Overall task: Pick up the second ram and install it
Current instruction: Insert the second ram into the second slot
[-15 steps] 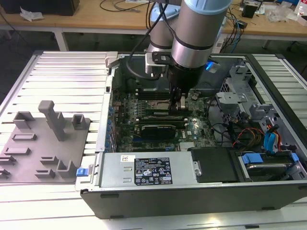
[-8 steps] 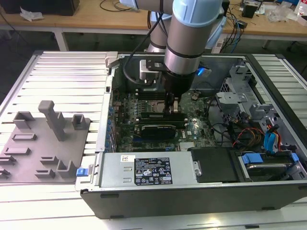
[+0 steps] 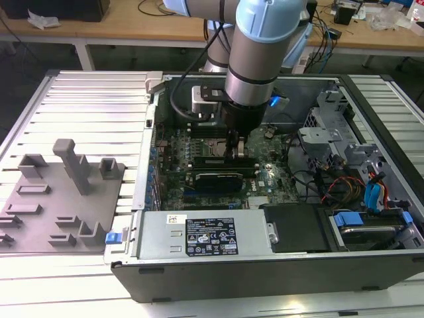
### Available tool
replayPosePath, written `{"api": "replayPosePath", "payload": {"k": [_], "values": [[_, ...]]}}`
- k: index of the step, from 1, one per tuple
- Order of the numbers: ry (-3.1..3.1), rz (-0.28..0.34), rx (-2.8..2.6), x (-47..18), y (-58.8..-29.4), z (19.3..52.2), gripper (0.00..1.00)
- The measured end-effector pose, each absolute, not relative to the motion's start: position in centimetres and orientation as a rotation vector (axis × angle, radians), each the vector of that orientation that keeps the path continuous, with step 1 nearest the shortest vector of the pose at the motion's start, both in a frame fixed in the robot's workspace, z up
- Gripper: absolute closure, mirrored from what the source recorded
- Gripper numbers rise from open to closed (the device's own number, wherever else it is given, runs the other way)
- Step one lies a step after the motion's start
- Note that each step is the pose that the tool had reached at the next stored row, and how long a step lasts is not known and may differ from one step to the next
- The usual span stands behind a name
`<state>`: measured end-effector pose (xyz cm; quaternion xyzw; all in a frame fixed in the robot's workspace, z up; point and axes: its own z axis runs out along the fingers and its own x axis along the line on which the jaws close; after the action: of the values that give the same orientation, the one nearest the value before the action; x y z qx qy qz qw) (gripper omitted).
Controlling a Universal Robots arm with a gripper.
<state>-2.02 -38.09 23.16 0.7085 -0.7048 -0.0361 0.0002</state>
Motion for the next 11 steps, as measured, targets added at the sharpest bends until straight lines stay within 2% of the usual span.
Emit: {"api": "replayPosePath", "payload": {"k": [11], "values": [[-2.213, -0.114, 2.227, -2.03, -38.08, 22.80, 0.87]]}}
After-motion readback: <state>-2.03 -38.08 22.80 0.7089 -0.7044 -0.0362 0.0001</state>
